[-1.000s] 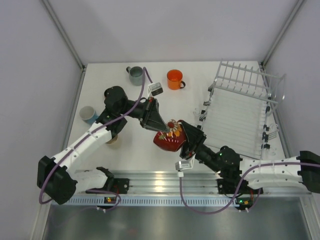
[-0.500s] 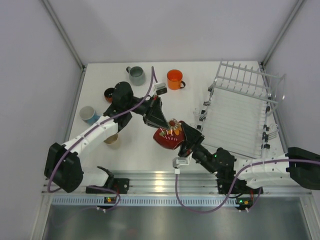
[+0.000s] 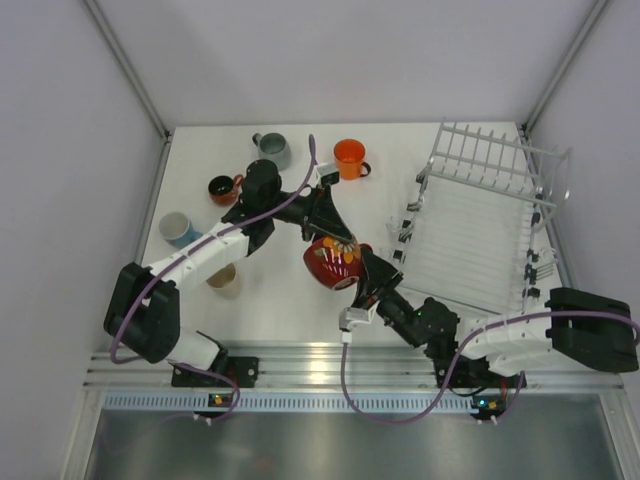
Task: Load the cups into the dish rack
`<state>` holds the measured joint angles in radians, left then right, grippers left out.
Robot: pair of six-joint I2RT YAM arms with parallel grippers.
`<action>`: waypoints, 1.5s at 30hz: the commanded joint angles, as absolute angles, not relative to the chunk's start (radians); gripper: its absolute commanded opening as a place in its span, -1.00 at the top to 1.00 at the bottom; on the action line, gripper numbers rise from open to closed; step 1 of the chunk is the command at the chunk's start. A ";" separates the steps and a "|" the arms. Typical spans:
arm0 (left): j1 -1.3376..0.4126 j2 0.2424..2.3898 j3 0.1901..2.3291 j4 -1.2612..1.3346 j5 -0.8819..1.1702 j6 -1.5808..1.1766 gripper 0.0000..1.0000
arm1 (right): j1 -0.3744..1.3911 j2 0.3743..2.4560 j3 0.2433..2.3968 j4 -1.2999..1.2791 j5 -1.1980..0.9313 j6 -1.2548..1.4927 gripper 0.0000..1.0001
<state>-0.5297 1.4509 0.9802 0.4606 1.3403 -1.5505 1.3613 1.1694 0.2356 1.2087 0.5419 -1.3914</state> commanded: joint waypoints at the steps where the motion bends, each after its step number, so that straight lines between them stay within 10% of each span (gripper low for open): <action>1: -0.534 1.440 1.006 0.512 1.259 -1.548 0.12 | 1.399 1.193 0.275 1.367 0.502 -1.332 1.00; 13: -0.436 1.483 1.106 0.514 1.220 -1.511 -0.41 | 1.397 1.224 0.265 1.407 0.514 -1.286 1.00; 17: -0.387 1.517 1.173 0.514 1.172 -1.465 -0.96 | 1.399 1.226 0.268 1.399 0.515 -1.241 1.00; 24: -0.227 1.571 1.354 0.284 1.026 -1.246 -0.96 | 1.402 1.171 0.317 1.281 0.618 -1.024 1.00; 29: -0.130 1.591 1.480 -0.219 0.821 -0.869 -0.96 | 1.402 1.039 0.428 0.915 0.764 -0.702 1.00; 45: -0.129 1.267 1.152 -0.387 0.509 -0.549 -0.96 | 1.335 0.924 0.932 -0.675 0.989 0.608 1.00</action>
